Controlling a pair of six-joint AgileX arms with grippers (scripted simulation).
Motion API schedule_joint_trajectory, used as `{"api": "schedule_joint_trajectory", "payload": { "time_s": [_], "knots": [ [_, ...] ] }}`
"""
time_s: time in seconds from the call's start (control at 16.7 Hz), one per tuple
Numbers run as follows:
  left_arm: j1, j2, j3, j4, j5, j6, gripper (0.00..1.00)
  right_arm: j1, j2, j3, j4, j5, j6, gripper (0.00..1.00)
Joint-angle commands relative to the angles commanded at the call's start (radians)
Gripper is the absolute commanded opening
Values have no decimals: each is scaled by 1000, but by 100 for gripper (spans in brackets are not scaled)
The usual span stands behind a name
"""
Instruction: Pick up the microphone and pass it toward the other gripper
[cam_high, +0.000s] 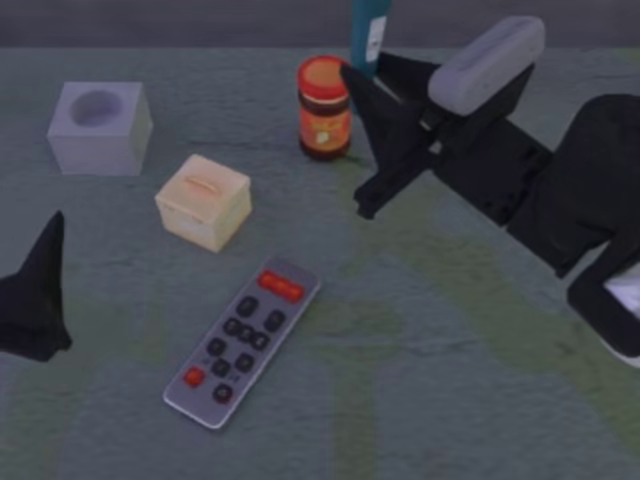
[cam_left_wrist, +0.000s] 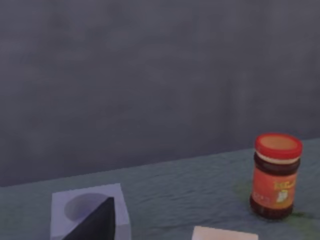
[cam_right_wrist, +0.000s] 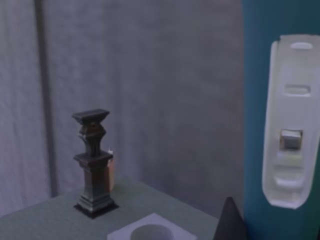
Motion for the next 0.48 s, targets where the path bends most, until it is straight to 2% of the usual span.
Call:
{"api": "schedule_joint_trajectory", "payload": {
  "time_s": [0.48],
  "knots": [
    [-139,643,389,229,389,59,100,0,0,0,0,0,0,0]
  ]
}}
